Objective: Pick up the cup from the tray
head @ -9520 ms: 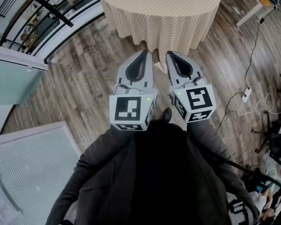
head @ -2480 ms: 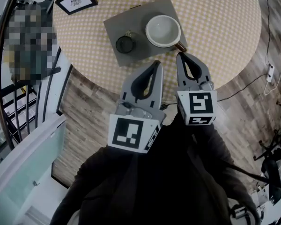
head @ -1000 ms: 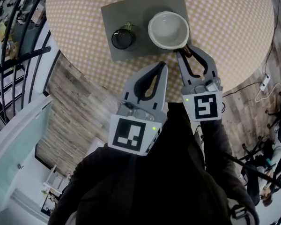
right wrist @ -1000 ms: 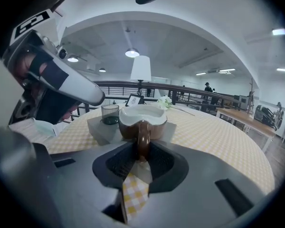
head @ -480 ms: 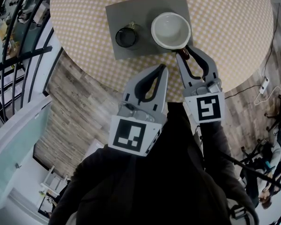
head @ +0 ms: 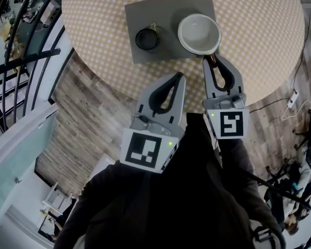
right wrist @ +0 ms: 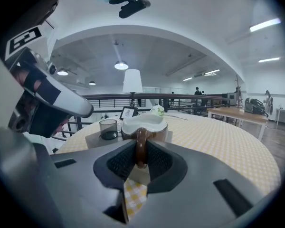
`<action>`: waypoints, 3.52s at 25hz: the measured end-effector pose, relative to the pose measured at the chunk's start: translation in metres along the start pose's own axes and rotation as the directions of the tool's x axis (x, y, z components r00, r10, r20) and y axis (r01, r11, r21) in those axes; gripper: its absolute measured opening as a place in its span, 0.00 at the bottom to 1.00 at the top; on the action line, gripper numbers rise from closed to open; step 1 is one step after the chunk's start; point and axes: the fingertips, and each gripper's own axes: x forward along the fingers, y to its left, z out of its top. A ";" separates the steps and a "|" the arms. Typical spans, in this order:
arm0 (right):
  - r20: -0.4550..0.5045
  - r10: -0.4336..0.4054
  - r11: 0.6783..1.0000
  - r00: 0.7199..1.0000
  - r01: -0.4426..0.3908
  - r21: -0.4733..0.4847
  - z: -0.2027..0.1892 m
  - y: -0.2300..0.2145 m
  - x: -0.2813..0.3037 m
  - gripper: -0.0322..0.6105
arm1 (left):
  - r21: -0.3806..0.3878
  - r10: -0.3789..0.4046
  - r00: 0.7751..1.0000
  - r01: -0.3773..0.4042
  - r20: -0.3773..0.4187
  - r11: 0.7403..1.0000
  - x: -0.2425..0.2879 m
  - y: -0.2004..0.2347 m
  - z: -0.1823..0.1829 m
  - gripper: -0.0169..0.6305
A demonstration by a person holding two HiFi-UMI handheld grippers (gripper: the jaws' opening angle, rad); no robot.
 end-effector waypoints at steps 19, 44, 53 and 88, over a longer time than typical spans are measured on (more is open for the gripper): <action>0.063 -0.038 0.999 0.997 0.038 0.007 0.037 -0.025 -0.005 0.12 | 0.057 -0.022 0.999 0.020 0.036 0.998 0.005 -0.016 0.023 0.03; -0.026 -0.193 0.979 0.981 0.194 0.057 -0.011 -0.109 -0.030 0.12 | 0.078 -0.103 0.994 0.106 -0.044 0.991 0.059 -0.055 0.015 0.03; -0.104 -0.193 0.977 0.976 0.201 0.074 -0.041 -0.124 -0.029 0.12 | 0.068 -0.113 0.990 0.119 -0.089 0.991 0.078 -0.062 0.004 0.04; -0.265 -0.209 0.975 0.941 0.221 0.016 -0.086 -0.133 -0.028 0.21 | 0.082 -0.078 0.993 0.085 -0.088 0.993 0.076 -0.064 0.001 0.04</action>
